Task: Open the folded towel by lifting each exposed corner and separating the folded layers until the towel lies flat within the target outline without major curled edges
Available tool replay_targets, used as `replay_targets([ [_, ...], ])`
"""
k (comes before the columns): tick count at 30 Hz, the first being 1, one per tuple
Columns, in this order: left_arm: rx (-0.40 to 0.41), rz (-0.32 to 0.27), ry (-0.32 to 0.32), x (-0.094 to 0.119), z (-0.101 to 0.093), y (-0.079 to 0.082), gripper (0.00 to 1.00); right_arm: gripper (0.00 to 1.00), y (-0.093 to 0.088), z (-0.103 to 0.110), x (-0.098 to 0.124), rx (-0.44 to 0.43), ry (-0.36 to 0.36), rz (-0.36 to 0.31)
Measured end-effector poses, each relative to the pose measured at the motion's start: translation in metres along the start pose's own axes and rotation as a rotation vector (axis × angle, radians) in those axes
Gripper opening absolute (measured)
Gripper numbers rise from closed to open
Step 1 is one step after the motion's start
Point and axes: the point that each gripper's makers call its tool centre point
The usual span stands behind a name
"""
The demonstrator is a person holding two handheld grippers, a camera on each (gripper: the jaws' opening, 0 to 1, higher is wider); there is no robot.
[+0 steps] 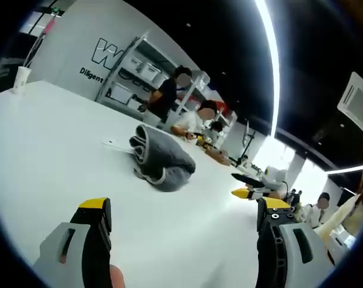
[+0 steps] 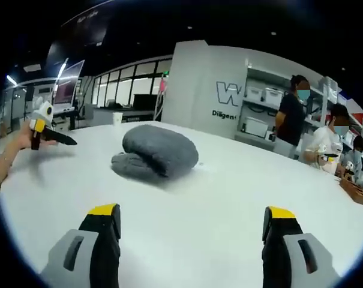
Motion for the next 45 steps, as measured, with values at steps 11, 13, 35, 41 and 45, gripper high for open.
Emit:
replay_targets([
  [11, -0.009, 0.011, 0.017, 0.002, 0.003, 0.0, 0.99, 0.99, 0.021, -0.006, 0.008, 0.035, -0.026, -0.039],
  [13, -0.009, 0.008, 0.014, 0.002, 0.002, 0.001, 0.99, 0.99, 0.031, -0.008, 0.009, 0.037, -0.033, -0.055],
  [35, 0.003, 0.0, 0.035, 0.007, 0.01, 0.003, 0.99, 0.95, 0.165, 0.097, -0.028, 0.407, 0.12, -0.098],
  [41, 0.008, 0.002, 0.043, 0.008, 0.012, 0.002, 0.99, 0.93, 0.17, 0.132, -0.049, 0.42, 0.197, -0.061],
  [45, 0.009, 0.008, 0.047, 0.009, 0.014, 0.001, 0.99, 0.92, 0.164, 0.146, -0.07, 0.44, 0.199, -0.022],
])
Point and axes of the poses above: the point that each gripper's makers call its tool centre point, and the gripper's own axes: x roughly backward along the fingers, z roughly to its left, y roughly out of its top, and after that the axes turned 7 degrees about -x, right-handed
